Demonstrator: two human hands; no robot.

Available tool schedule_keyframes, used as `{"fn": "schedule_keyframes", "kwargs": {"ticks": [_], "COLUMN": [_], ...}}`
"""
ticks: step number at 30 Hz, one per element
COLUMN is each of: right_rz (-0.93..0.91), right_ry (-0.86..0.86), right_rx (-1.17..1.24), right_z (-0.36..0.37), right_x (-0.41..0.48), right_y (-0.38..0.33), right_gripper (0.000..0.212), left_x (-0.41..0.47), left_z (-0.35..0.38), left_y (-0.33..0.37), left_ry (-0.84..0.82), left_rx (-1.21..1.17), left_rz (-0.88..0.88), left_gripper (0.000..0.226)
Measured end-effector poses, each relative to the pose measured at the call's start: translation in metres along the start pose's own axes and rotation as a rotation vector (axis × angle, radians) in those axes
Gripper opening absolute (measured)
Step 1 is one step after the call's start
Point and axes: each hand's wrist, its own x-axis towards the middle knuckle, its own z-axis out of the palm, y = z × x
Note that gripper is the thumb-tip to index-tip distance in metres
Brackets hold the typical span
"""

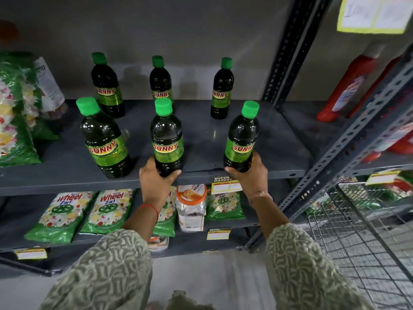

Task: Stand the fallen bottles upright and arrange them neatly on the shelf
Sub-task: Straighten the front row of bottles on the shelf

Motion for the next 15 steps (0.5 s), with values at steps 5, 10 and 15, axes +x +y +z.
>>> {"fn": "schedule_keyframes", "kwargs": {"ticks": [5,10,15], "right_rz": [-0.003,-0.143,-0.485], "right_ry": [-0.035,0.211,-0.024], "right_rx": [0.016,-0.021,-0.114], "right_z": [-0.001,0.012,0.059], "right_x": [0.001,-0.046,-0.068], "right_y": [0.004,0.003,-0.044], "right_gripper": [0.076,0.088,0.075], "left_x": [-0.003,-0.017,-0.027], "left_z": [0.002,-0.014,-0.059], "left_y": [0.006,-0.004,-0.025], "left_ry": [-0.009,0.049,0.384], "left_rx": [-0.012,-0.16,-0.181], "left_rz": [-0.004,-0.059,-0.045], "left_gripper": [0.057,0.067,0.076]}}
